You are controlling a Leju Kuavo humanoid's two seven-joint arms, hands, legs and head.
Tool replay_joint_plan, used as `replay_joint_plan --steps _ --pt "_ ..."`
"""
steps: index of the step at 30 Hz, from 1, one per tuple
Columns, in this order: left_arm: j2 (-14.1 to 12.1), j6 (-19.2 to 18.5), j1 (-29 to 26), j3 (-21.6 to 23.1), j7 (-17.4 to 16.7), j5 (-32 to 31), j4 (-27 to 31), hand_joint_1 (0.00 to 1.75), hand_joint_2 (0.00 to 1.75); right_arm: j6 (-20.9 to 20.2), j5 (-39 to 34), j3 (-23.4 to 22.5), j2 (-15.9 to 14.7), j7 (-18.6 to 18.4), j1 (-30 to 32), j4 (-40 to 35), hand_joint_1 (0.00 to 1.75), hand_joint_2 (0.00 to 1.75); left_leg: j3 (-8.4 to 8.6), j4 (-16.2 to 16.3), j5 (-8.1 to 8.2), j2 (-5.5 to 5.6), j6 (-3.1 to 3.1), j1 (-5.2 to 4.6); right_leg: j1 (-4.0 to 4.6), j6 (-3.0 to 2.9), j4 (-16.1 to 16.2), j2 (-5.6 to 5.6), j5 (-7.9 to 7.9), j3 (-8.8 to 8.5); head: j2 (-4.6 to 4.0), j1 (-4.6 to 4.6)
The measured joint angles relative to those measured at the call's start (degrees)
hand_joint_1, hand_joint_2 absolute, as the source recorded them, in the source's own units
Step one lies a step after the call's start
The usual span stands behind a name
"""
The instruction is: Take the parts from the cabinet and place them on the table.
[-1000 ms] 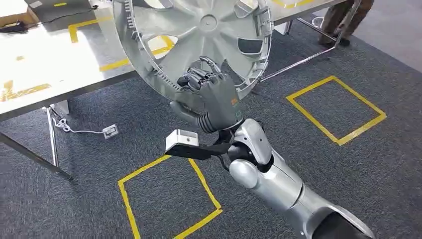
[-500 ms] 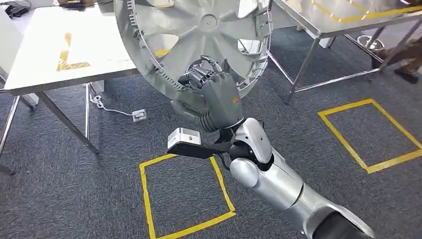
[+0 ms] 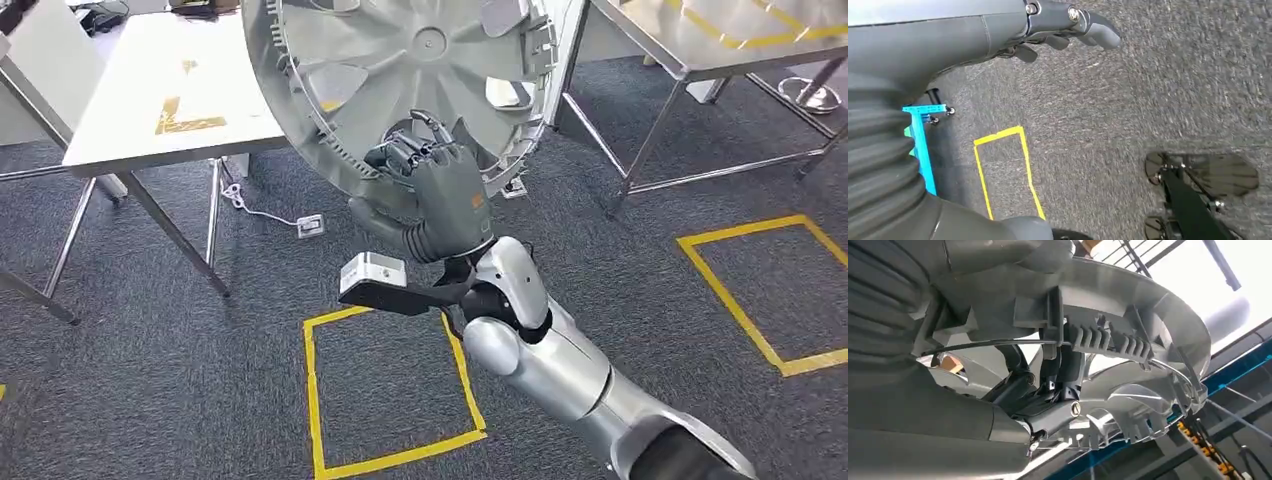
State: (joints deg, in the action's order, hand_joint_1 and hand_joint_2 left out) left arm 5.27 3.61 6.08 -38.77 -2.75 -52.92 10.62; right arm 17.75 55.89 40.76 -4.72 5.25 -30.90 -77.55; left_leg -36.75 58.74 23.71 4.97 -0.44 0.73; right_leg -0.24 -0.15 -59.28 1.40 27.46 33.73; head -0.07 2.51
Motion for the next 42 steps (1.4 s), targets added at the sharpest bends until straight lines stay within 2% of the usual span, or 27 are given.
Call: replay_joint_plan --steps 2,5,8,10,12,16,17,18,19,20,21,23,24,25,27,29,30,31,32,34,35,37,38,39,40,41,42 --pt "-0.1 0.0 0.0 0.0 0.0 0.0 0.0 0.00 1.75 0.0 0.0 0.0 0.1 -0.1 0.0 0.0 1.75 1.75 0.04 -0.2 -0.19 -0.01 -0.29 0.00 -0.01 -0.15 0.0 0.04 -0.09 0.10 0.00 0.00" --pt "-0.2 -0.1 0.0 -0.1 0.3 0.0 0.0 0.00 1.75 0.0 0.1 0.0 0.2 -0.2 0.0 0.1 1.75 1.75 -0.07 0.0 -0.05 -0.01 -0.06 -0.07 -0.16 -0.12 0.0 0.04 -0.11 0.12 0.00 0.00" --pt "-0.2 -0.1 0.1 -0.2 0.5 0.0 0.0 0.00 1.75 0.0 0.2 0.0 0.4 -0.2 0.0 0.2 1.75 1.75 -0.06 -0.1 0.19 -0.08 0.38 -0.35 -0.39 0.28 0.5 0.05 -0.10 -0.03 0.00 -0.02" --pt "-0.2 -0.1 0.1 -0.3 0.5 0.0 0.0 0.00 1.75 0.1 0.4 0.0 0.4 -0.3 0.0 0.2 1.75 1.75 0.62 -1.7 0.41 -0.11 1.23 -0.22 -0.18 1.06 -0.8 0.10 -2.19 -0.08 0.00 0.07" --pt "-0.1 -0.1 0.0 -0.3 0.5 0.0 0.0 0.00 1.75 0.2 0.4 -0.1 0.4 -0.4 0.0 0.3 1.75 1.75 2.18 -2.3 0.17 -0.23 1.40 0.12 -0.37 1.14 -1.4 -0.35 -1.16 -0.19 0.00 -0.09" --pt "-0.1 -0.1 0.0 -0.3 0.5 0.0 0.0 0.00 1.75 0.2 0.4 -0.1 0.4 -0.4 -0.1 0.3 1.75 1.75 2.29 -2.3 0.16 -0.28 1.50 0.15 -0.32 1.20 -1.7 -0.40 -0.78 -0.15 0.00 0.00" --pt "-0.1 -0.1 0.0 -0.3 0.5 0.0 0.0 0.00 1.75 0.2 0.4 -0.1 0.4 -0.4 -0.2 0.3 1.75 1.75 2.36 -2.3 0.20 -0.31 1.59 0.21 -0.28 1.26 -2.5 -0.52 0.06 0.17 0.00 0.09" --pt "-0.1 -0.1 0.0 -0.3 0.5 0.0 0.0 0.00 1.75 0.2 0.4 -0.1 0.4 -0.4 -0.2 0.3 1.75 1.75 2.41 -2.3 0.21 -0.35 1.60 0.24 -0.28 1.47 -3.5 -0.58 0.86 0.69 0.00 0.11" --pt "-0.1 -0.1 0.0 -0.3 0.5 0.0 0.0 0.00 1.75 0.2 0.5 -0.1 0.4 -0.4 -0.3 0.3 1.75 1.75 2.40 -2.2 0.19 -0.51 1.56 0.28 -0.45 1.83 -7.0 -0.59 3.13 2.61 0.00 0.15" --pt "-0.1 -0.1 0.0 -0.4 0.5 0.0 0.0 0.00 1.75 0.4 0.6 -0.1 0.4 -0.4 -0.2 0.5 1.75 1.75 2.32 -2.1 0.41 -0.70 1.43 0.33 -0.84 2.38 -14.0 -0.60 6.37 6.64 0.00 0.15" --pt "0.0 -0.1 -0.2 -0.4 0.5 0.0 -0.1 0.00 1.75 0.5 0.6 -0.1 0.3 -0.4 -0.1 0.8 1.75 1.75 2.36 -1.3 1.06 -0.77 0.63 0.85 -1.21 2.80 -13.4 -0.67 4.54 7.20 0.00 0.15" --pt "0.1 -0.1 -0.1 -0.4 0.5 -0.3 -0.1 0.00 1.75 0.6 0.6 -0.1 0.3 -0.4 -0.2 0.9 1.75 1.75 2.39 0.0 2.10 -0.64 -0.29 1.54 -1.87 3.40 -3.5 -0.62 -1.21 2.45 0.00 0.18" --pt "-0.1 -0.1 0.0 -0.4 0.5 -0.4 0.0 0.00 1.75 0.6 0.6 -0.1 0.3 -0.4 -0.1 1.0 1.75 1.75 2.23 0.5 2.63 -0.59 -0.92 1.63 -1.99 3.72 -0.9 0.02 -0.99 1.22 0.00 0.17" --pt "-0.1 -0.1 0.1 -0.4 0.5 -0.4 0.0 0.00 1.75 0.6 0.6 0.0 0.3 -0.3 -0.1 1.2 1.75 1.75 1.98 0.8 2.93 -0.41 -1.50 1.54 -1.32 2.65 -0.8 0.23 1.58 2.02 0.00 0.37" --pt "-0.1 -0.1 0.0 -0.4 0.3 -0.5 -0.1 0.00 1.75 0.7 0.7 -0.1 0.3 -0.4 0.0 1.2 1.75 1.75 2.42 1.0 2.94 -0.29 -2.27 1.38 -1.39 1.18 -0.8 -0.10 0.39 1.64 0.00 0.26" --pt "-0.1 -0.1 -0.1 -0.4 0.3 -0.5 -0.1 0.00 1.75 0.8 0.7 -0.1 0.4 -0.4 -0.1 1.2 1.75 1.75 2.53 1.0 3.36 -0.57 -2.77 1.51 -1.45 0.01 -0.9 -0.43 0.41 0.55 0.00 0.04" --pt "0.0 -0.1 0.0 -0.4 0.3 -0.5 -0.1 0.00 1.75 0.8 0.7 -0.1 0.5 -0.4 0.0 1.2 1.75 1.75 2.38 2.1 3.59 -2.18 -2.77 1.44 -1.42 -0.47 -0.8 -0.73 0.73 -0.19 0.00 0.09" --pt "0.0 -0.1 0.2 -0.4 0.3 -0.5 -0.1 0.00 1.75 0.8 0.7 -0.1 0.5 -0.4 -0.1 1.2 1.75 1.75 0.68 5.3 4.19 -3.76 -2.76 1.18 -1.28 -0.90 -0.8 -1.00 1.17 -0.79 0.00 -0.44" --pt "0.0 -0.1 0.4 -0.4 0.3 -0.5 -0.1 0.00 1.75 0.8 0.7 -0.1 0.5 -0.4 -0.1 1.2 1.75 1.75 -1.91 9.3 5.24 -4.30 -2.79 1.08 -1.13 -1.10 -0.8 -1.24 1.59 -1.21 0.00 -0.48" --pt "0.0 -0.1 0.2 -0.4 0.3 -0.5 -0.1 0.00 1.75 0.8 0.7 0.0 0.5 -0.4 0.0 1.2 1.75 1.75 -7.28 16.6 8.04 -4.56 -2.69 0.97 -0.92 -1.33 -0.8 -1.57 2.76 -2.23 0.00 -0.57" --pt "0.0 -0.1 0.0 -0.4 0.3 -0.5 -0.1 0.00 1.75 0.8 0.7 0.0 0.5 -0.4 0.0 1.2 1.75 1.75 -8.61 17.2 8.44 -4.57 -2.49 0.88 -0.88 -1.28 -0.8 -1.59 3.38 -2.98 0.00 -0.50" --pt "0.0 -0.1 -0.2 -0.4 0.3 -0.5 -0.1 0.00 1.75 0.8 0.7 0.0 0.5 -0.4 0.0 1.2 1.75 1.75 -7.91 12.2 6.37 -4.63 -1.99 0.67 -0.88 -1.03 -0.8 -1.71 4.87 -4.93 0.00 -0.55" --pt "0.0 -0.1 -0.2 -0.4 0.3 -0.5 -0.1 0.00 1.75 0.8 0.7 0.0 0.6 -0.4 0.0 1.2 1.75 1.75 -6.64 7.8 3.46 -4.76 -1.47 0.48 -0.88 -0.83 -0.7 -1.88 5.74 -6.08 0.00 -0.52" --pt "0.0 -0.1 -0.2 -0.4 0.3 -0.5 -0.1 0.00 1.75 0.8 0.7 0.0 0.6 -0.5 0.0 1.2 1.75 1.75 -5.66 3.5 -0.90 -5.20 -0.83 0.20 -0.91 -0.62 -0.6 -2.00 6.62 -6.66 0.00 -0.55" --pt "-0.1 -0.1 -0.4 -0.4 0.3 -0.5 -0.1 0.00 1.75 0.7 0.7 0.0 0.5 -0.4 0.1 1.4 1.75 1.75 -5.81 2.0 -3.76 -5.48 -0.72 -0.40 -0.69 -0.22 -0.8 -2.02 7.49 -7.52 0.00 -0.68" --pt "-0.1 -0.1 -0.3 -0.4 0.3 -0.5 -0.2 0.00 1.75 0.7 0.7 0.0 0.6 -0.4 0.0 1.4 1.75 1.75 -4.97 2.1 -2.43 -5.38 -0.51 -0.46 -0.57 0.27 -0.3 -1.88 7.84 -7.71 0.00 -0.79" --pt "-0.1 0.0 -0.3 -0.4 0.3 -0.5 -0.1 0.00 1.75 0.7 0.7 0.0 0.6 -0.4 0.0 1.4 1.75 1.75 -4.87 2.0 -2.71 -5.08 -0.23 -0.50 -0.39 0.66 0.4 -2.00 7.99 -8.45 0.00 -0.79"
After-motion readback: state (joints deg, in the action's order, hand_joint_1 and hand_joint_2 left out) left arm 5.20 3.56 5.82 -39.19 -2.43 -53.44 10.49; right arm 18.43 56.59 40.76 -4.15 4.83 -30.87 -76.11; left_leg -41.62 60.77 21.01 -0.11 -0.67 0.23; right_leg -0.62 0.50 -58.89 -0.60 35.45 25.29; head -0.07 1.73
